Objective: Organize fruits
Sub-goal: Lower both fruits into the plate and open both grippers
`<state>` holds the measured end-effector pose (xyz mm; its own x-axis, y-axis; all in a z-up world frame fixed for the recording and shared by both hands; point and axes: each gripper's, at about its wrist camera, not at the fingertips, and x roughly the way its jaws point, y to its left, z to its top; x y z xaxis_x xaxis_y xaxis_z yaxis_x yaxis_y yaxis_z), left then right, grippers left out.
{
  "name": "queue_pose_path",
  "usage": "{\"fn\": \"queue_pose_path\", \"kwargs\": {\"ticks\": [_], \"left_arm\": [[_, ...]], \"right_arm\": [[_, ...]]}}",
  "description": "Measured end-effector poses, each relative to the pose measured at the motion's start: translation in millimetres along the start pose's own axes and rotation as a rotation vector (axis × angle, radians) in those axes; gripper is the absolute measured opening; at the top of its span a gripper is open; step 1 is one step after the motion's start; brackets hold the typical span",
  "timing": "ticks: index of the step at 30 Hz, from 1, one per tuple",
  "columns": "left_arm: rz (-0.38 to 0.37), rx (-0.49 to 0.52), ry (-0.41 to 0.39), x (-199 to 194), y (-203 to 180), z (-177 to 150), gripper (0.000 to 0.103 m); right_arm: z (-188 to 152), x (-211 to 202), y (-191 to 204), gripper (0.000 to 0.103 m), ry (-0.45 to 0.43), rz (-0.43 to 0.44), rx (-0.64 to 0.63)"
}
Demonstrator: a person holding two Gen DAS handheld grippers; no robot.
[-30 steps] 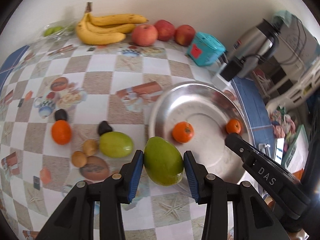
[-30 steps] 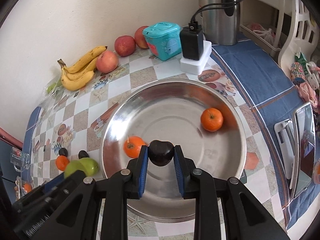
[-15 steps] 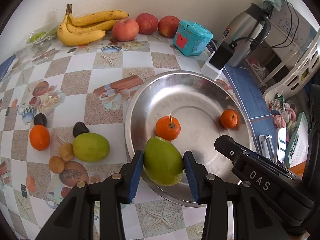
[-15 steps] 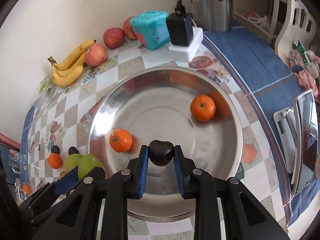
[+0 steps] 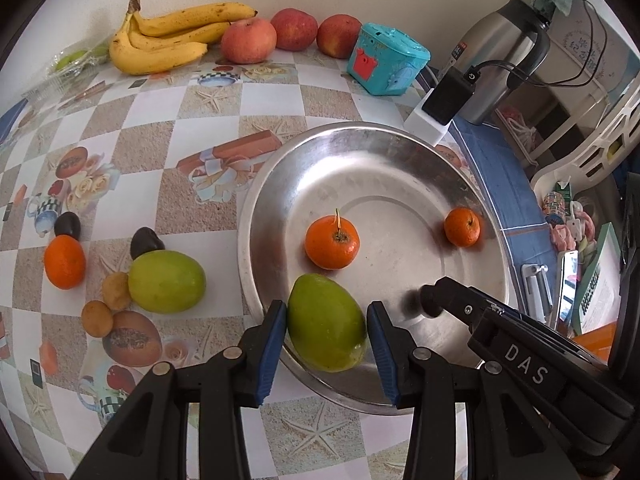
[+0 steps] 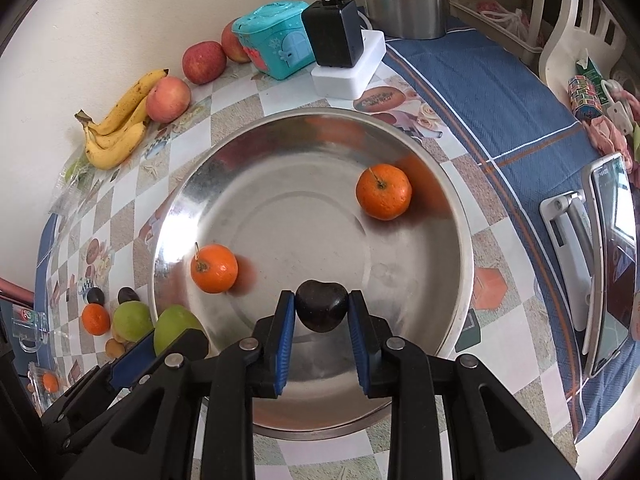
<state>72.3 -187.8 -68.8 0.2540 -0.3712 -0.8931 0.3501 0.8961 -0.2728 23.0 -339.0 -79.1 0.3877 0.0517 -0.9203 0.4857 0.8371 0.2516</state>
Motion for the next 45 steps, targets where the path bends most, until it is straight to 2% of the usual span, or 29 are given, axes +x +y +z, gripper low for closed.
{"fn": "queue_pose_path", "kwargs": {"ticks": [2, 4, 5, 31, 45], "left_arm": [[-0.003, 0.001, -0.007, -2, 0, 1, 0.046], [-0.008, -0.005, -0.009, -3, 1, 2, 0.048], [-0.009, -0.008, -0.009, -4, 1, 2, 0.049], [-0.001, -0.044, -0.01, -12, 13, 5, 0.051], [0.01, -0.072, -0.033, -27, 32, 8, 0.054]], "right_arm": [[0, 0, -1, 0.03, 0.001, -0.005, 0.003], [0, -1, -3, 0.042, 0.001, -0.017, 0.015], [1, -1, -3, 0.043, 0.001, -0.02, 0.021], [3, -19, 11, 0.043, -0.037, -0.007, -0.023], [3, -28, 21, 0.044, -0.055, 0.003, -0.041]]}}
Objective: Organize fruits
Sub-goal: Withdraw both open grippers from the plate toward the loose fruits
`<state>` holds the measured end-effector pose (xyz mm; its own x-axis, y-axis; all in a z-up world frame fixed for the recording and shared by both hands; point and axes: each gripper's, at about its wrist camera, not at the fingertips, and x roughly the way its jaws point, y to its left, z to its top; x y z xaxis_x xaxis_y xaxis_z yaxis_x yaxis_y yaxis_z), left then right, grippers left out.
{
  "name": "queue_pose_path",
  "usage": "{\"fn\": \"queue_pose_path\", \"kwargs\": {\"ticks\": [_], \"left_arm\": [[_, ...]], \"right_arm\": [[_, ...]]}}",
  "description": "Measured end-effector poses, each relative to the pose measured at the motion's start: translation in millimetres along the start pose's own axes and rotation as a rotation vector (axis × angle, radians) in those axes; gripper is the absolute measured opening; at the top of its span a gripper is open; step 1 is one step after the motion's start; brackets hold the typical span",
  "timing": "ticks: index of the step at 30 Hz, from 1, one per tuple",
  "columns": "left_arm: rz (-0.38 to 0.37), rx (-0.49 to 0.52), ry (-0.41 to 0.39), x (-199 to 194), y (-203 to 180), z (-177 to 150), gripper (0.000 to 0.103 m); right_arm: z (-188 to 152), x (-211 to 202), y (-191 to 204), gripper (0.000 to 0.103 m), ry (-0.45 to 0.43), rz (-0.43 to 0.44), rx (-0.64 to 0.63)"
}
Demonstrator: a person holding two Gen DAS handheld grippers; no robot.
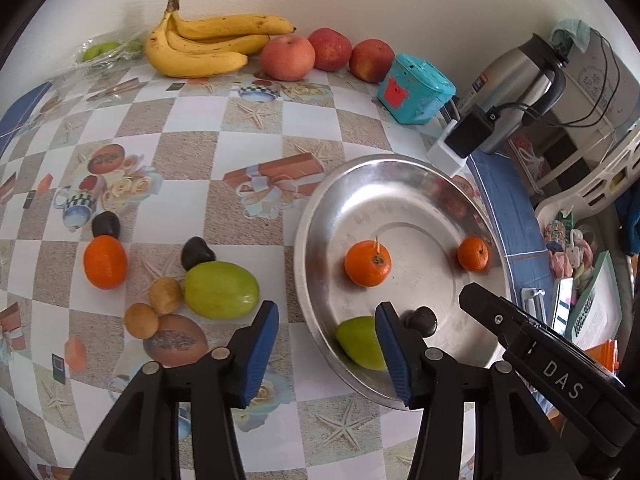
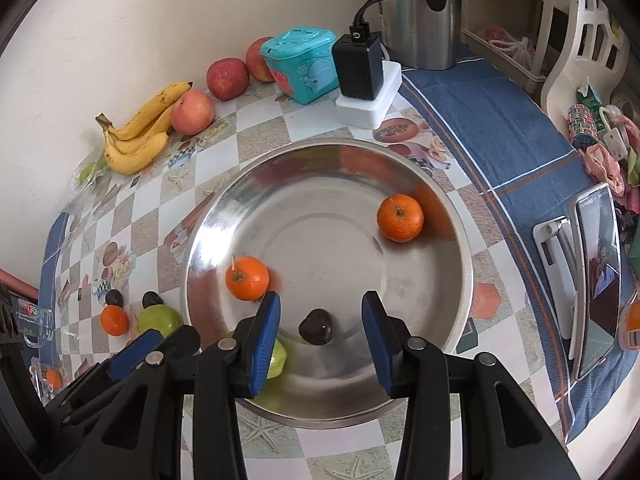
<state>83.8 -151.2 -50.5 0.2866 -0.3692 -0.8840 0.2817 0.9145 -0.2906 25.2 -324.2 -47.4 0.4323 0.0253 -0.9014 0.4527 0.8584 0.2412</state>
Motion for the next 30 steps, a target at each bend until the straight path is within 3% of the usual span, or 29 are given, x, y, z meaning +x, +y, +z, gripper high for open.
{"fn": "queue_pose_path", "kwargs": {"ticks": [17, 30], "left_arm": [[-0.005, -0.042, -0.015, -11, 20, 3, 0.055], [0.098, -0.275, -0.022, -28, 102, 16, 0.055]], "right_arm": [[-2, -3, 17, 0.044, -0.006, 0.0, -0.028], [-8, 4, 57, 0.044, -0.001, 0.047, -0.105]]}}
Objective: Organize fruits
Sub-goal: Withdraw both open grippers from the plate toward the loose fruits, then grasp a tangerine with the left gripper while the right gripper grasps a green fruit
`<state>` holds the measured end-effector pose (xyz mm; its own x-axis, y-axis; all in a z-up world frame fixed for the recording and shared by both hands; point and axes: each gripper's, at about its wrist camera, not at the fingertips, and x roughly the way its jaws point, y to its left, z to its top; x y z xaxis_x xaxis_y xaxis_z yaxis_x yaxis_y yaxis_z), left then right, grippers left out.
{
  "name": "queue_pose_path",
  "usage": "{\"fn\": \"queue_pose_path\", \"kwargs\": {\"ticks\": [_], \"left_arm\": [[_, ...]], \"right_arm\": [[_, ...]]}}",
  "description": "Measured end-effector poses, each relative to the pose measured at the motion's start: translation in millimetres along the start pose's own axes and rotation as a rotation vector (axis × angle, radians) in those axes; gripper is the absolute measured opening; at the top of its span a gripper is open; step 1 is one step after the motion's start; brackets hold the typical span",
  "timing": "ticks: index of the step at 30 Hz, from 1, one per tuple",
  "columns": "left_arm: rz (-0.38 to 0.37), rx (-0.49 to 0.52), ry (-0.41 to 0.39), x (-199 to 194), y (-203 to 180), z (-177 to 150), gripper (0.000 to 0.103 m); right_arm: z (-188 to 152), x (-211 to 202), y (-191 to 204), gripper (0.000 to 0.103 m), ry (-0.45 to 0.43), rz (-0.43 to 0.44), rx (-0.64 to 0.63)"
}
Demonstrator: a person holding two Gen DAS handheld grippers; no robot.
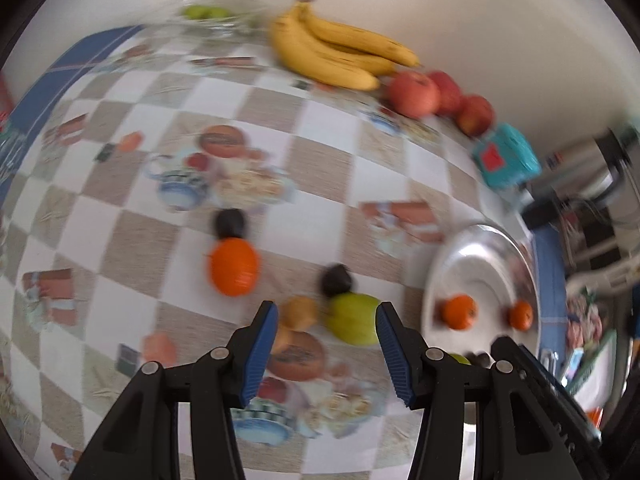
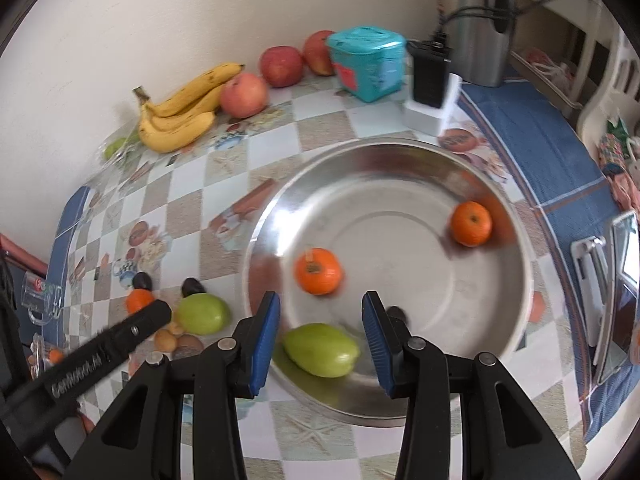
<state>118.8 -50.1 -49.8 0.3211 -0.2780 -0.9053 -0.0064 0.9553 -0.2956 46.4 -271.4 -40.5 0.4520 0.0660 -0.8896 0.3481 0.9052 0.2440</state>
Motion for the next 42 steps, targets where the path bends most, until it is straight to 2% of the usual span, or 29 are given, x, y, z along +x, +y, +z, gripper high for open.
{"fn": "queue_pose_path", "kwargs": {"ticks": [6, 14, 23, 31, 42], "left_arm": [[0.066, -0.099, -0.015, -7, 37, 11, 0.059], [0.077, -0.182, -0.021, -12, 65, 18, 0.061], [0.069, -0.17, -0.007, -8, 64, 18, 0.061], [0.047, -0.172, 0.012, 0, 65, 17, 0.062], [0.031, -0.157, 0.012, 6, 61, 18, 0.062]], "right_arm": [[-2, 4, 30, 0.044, 0.0, 0.041, -0.062], [-7, 11, 62, 0.044, 0.009, 0.104, -0.122], [-13, 18, 83, 0.044, 0.029, 0.131, -0.166], [-17, 27, 96, 0.044, 0.055, 0.191, -0.185], [-20, 36, 98, 0.044, 0.077, 0.191, -0.185]]}}
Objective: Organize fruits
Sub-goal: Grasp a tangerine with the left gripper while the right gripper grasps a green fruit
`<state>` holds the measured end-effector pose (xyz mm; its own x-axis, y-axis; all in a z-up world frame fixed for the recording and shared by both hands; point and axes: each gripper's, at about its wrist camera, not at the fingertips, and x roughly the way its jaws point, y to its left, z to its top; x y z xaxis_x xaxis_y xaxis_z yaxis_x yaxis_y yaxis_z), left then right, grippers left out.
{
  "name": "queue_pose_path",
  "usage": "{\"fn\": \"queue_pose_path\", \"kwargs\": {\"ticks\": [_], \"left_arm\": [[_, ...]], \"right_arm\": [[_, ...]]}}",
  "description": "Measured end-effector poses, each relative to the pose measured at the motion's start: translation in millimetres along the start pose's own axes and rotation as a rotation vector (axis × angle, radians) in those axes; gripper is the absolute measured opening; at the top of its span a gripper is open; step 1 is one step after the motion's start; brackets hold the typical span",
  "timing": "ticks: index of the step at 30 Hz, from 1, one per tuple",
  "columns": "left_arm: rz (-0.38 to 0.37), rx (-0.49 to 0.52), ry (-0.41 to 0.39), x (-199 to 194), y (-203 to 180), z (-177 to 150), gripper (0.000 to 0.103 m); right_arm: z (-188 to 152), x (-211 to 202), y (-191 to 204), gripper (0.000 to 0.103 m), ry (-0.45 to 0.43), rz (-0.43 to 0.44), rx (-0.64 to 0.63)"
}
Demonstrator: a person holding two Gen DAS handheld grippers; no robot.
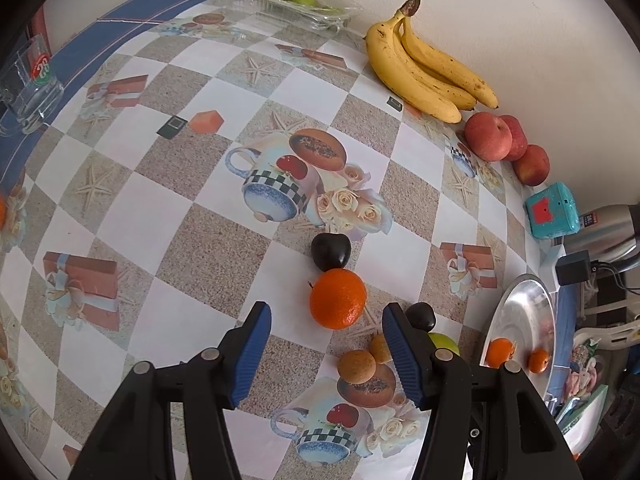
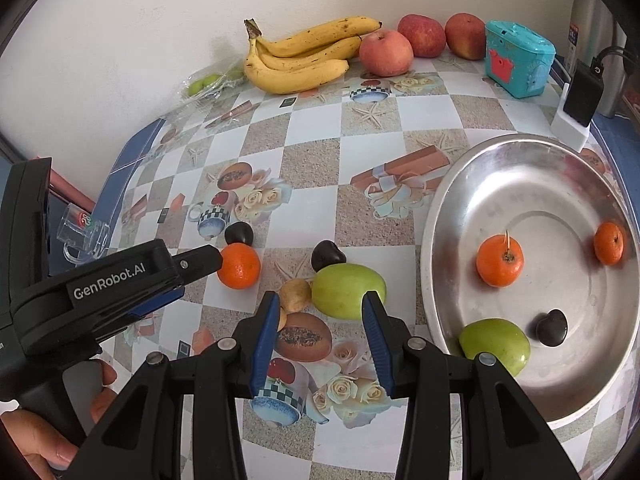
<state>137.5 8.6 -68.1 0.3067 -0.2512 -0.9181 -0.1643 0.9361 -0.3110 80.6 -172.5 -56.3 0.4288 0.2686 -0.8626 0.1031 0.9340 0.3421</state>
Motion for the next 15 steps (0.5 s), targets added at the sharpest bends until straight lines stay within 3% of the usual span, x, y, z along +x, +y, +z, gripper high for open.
{"fn": "queue_pose_path", "kwargs": {"ticks": [15], "left_arm": [[-0.028, 0.013, -0.002, 12, -2, 3, 0.062]], "right_arm": [[1, 14, -2, 0.044, 0.011, -0.007, 0.013]]}}
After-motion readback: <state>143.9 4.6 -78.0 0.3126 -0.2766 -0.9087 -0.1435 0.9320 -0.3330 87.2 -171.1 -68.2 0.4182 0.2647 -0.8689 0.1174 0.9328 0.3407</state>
